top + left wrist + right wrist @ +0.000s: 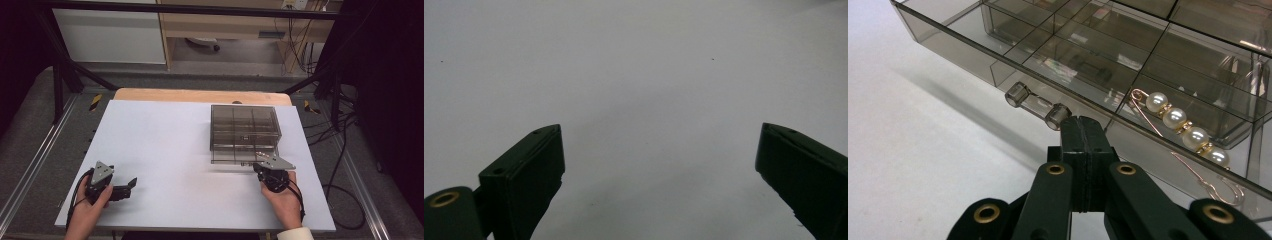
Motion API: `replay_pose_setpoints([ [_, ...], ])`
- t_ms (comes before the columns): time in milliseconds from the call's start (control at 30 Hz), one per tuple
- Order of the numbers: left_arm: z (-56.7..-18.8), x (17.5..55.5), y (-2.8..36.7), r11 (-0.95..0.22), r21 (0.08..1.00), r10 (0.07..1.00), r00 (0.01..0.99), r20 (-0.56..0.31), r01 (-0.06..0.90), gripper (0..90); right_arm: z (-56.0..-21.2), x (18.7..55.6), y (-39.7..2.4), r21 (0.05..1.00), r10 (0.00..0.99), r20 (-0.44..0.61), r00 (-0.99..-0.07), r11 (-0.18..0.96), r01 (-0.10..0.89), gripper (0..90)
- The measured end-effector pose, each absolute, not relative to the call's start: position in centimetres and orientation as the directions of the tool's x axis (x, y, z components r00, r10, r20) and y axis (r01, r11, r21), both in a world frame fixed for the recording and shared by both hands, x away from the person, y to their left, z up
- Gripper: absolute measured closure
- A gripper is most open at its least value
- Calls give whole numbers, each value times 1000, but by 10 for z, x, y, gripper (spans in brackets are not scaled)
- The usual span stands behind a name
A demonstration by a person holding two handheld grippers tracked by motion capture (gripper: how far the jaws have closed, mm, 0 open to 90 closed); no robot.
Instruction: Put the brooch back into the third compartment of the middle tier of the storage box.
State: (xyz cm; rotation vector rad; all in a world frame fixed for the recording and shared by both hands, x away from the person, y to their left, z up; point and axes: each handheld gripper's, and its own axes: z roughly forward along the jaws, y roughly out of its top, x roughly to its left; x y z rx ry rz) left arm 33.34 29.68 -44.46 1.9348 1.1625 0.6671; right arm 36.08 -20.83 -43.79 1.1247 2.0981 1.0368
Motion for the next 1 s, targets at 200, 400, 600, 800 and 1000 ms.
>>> replay_pose_setpoints([
  [200,-445,333,297,-289,821,893,448,46,492,54,-438,361,-208,823,856,-101,-506,358,441,900],
  [400,-445,334,296,-292,820,892,449,47,493,54,-437,361,-209,827,857,-104,-504,356,435,900],
  [600,-445,334,297,-292,820,892,449,48,493,54,-437,361,-209,828,860,-103,-500,352,436,900],
  [800,-445,334,296,-295,819,891,451,49,493,54,-437,361,-210,830,862,-103,-497,350,434,900],
  [1000,-445,334,296,-295,818,891,451,50,493,54,-436,362,-212,832,865,-103,-492,346,434,900],
])
